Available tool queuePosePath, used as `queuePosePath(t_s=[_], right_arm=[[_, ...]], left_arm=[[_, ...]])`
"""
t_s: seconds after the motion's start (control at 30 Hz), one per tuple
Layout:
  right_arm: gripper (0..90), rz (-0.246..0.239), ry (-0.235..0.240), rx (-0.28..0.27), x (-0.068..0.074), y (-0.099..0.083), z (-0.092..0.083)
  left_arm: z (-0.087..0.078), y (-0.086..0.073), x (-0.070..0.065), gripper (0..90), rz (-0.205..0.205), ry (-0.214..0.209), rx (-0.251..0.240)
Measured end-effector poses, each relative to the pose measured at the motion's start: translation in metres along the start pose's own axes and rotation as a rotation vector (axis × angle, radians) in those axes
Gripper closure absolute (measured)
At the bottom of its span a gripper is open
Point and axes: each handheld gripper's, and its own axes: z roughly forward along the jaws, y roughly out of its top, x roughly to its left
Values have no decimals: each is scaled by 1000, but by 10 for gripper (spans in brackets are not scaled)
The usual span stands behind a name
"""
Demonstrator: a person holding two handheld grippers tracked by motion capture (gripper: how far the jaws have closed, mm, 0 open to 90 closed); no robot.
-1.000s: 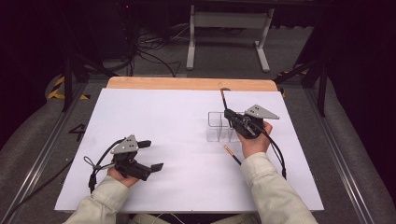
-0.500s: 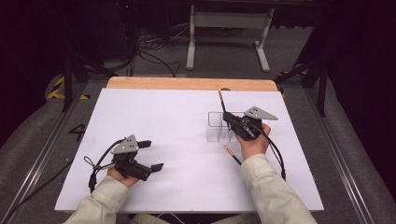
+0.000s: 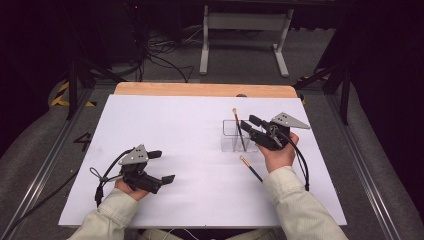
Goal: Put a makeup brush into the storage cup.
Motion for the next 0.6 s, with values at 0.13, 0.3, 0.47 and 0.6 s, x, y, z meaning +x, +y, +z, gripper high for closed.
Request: queuePosePath(t_s=[0.13, 0.3, 0.47, 0.6], right_arm=[[433, -7, 26, 11, 3, 5, -11], [363, -56, 31, 55, 11, 12, -26], [350, -79, 44, 83, 16, 17, -38], [327, -92, 56, 107, 17, 21, -49]], left_arm=[[0, 0, 0, 8, 1, -3, 1], [-2, 1, -1, 7, 0, -5, 0], [-4, 2, -2, 6, 8, 0, -2], [-6, 3, -3, 6, 6, -1, -4]])
